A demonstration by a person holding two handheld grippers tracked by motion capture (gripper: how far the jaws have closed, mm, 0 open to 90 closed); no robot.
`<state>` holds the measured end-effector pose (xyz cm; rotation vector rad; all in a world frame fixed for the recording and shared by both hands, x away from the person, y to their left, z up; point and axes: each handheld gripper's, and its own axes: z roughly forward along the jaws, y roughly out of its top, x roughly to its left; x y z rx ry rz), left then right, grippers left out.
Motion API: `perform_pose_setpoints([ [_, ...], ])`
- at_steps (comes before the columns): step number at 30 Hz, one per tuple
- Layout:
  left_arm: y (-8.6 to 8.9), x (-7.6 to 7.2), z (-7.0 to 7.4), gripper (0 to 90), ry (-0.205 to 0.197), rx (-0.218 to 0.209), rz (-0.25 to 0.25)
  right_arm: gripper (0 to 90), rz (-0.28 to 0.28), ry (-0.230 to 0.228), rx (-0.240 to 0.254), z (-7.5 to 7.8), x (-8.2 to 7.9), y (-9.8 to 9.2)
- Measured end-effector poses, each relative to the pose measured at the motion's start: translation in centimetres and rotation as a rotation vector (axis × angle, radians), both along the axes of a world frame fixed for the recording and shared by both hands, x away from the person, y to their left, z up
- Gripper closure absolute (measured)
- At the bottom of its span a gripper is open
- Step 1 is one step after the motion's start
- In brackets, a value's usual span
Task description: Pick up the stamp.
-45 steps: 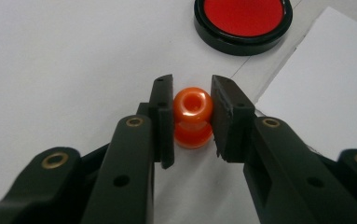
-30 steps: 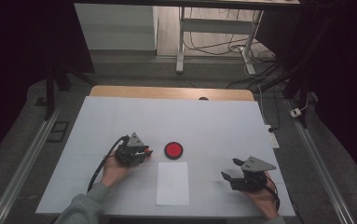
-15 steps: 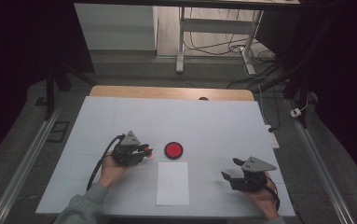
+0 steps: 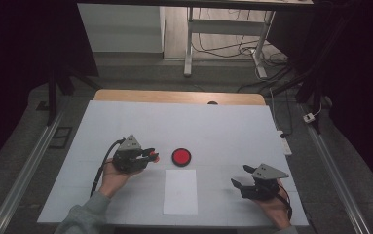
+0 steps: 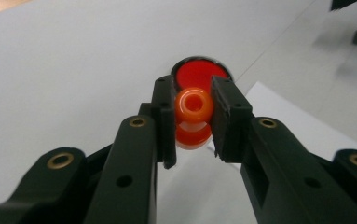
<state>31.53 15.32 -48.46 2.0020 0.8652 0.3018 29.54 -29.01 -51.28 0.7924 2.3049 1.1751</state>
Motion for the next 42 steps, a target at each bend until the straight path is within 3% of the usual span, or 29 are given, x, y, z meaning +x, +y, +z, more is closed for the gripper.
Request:
perform_pose_setpoints([
  [2, -0.1, -0.2, 0.4, 72.3, -0.004, -0.024, -0.009, 28.7, 0.000, 0.000, 0.000, 0.0, 0.0, 0.0],
  [12, -1.1, -1.3, 2.2, 72.3, -0.057, -0.034, -0.054, 28.8, 0.002, -0.001, 0.000, -0.1, 0.0, 0.0],
  [31, -2.2, -2.0, 2.7, 72.3, -0.051, -0.057, -0.116, 28.9, 0.002, -0.002, 0.000, -0.2, 0.0, 0.1],
  [42, -3.8, -2.3, 2.5, 72.3, -0.040, -0.059, -0.160, 28.9, 0.002, -0.002, -0.002, -0.1, 0.0, 0.1],
])
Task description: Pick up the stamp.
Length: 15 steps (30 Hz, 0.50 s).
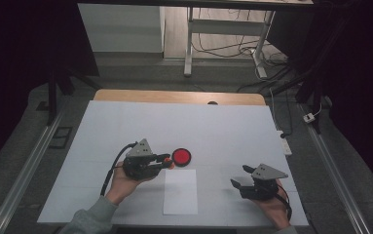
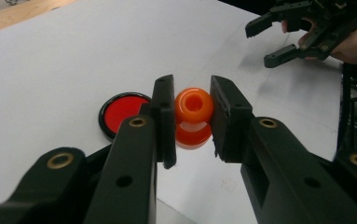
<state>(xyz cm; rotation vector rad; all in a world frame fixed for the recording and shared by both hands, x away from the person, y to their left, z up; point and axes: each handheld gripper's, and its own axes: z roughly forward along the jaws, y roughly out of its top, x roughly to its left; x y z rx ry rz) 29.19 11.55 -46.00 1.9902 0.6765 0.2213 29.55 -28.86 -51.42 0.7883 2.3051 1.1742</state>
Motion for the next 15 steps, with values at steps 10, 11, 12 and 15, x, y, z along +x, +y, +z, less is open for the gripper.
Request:
perform_pose_setpoints([
  [10, -1.1, -0.3, -0.1, 72.3, 0.002, 0.002, -0.030, 28.9, 0.005, 0.001, -0.006, 0.0, 0.0, 0.1],
  [11, -1.1, -0.3, -0.2, 72.3, 0.004, 0.002, -0.032, 28.9, 0.005, 0.002, -0.008, 0.0, 0.0, 0.1],
  [12, -1.2, -0.3, -0.2, 72.3, 0.006, 0.001, -0.033, 28.9, 0.005, 0.001, -0.007, 0.0, 0.0, 0.1],
  [15, -1.3, -0.3, -0.3, 72.3, 0.009, 0.001, -0.034, 28.9, 0.005, 0.001, -0.007, 0.0, 0.0, 0.1],
])
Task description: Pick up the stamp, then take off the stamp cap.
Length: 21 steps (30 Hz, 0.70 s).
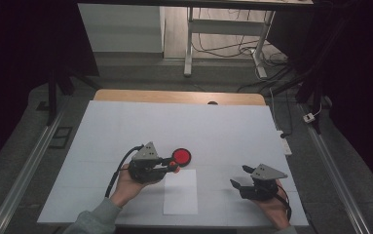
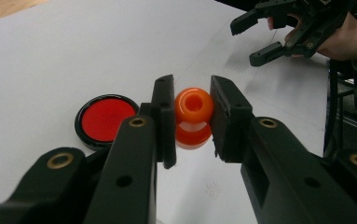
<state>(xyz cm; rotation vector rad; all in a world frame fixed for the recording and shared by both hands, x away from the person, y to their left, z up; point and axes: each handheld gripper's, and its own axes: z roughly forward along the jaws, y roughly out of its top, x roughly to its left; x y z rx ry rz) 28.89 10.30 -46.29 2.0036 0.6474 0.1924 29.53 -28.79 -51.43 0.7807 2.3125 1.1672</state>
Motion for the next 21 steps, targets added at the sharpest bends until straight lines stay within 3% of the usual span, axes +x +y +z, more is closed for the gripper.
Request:
perform_pose_setpoints([
  [21, -0.14, 0.17, -0.35, 72.2, 0.010, 0.003, 0.002, 28.9, -0.003, -0.007, 0.003, 0.10, -0.09, 0.10],
])
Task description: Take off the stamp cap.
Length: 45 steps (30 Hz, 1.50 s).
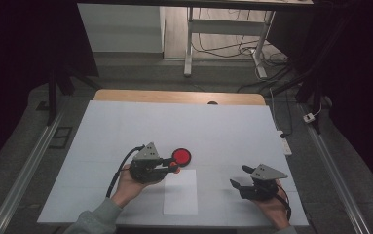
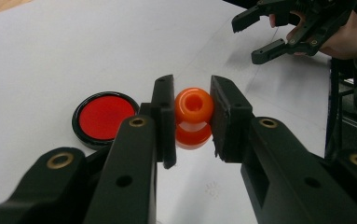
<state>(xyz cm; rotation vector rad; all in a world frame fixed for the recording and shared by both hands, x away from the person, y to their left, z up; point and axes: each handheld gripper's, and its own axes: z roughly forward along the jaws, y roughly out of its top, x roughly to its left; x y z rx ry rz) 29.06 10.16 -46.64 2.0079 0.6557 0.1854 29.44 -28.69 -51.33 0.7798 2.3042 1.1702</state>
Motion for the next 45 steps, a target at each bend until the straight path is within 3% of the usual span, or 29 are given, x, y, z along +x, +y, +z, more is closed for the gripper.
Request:
perform_pose_setpoints([
  [21, 0.2, 0.4, -0.6, 72.2, 0.010, 0.008, 0.018, 28.4, 0.034, -0.032, 0.037, 0.7, -0.4, 1.6],
  [45, -0.4, 0.5, -1.1, 72.2, 0.019, 0.022, 0.005, 31.6, 0.111, 0.003, 0.044, 1.0, -0.6, 4.6],
])
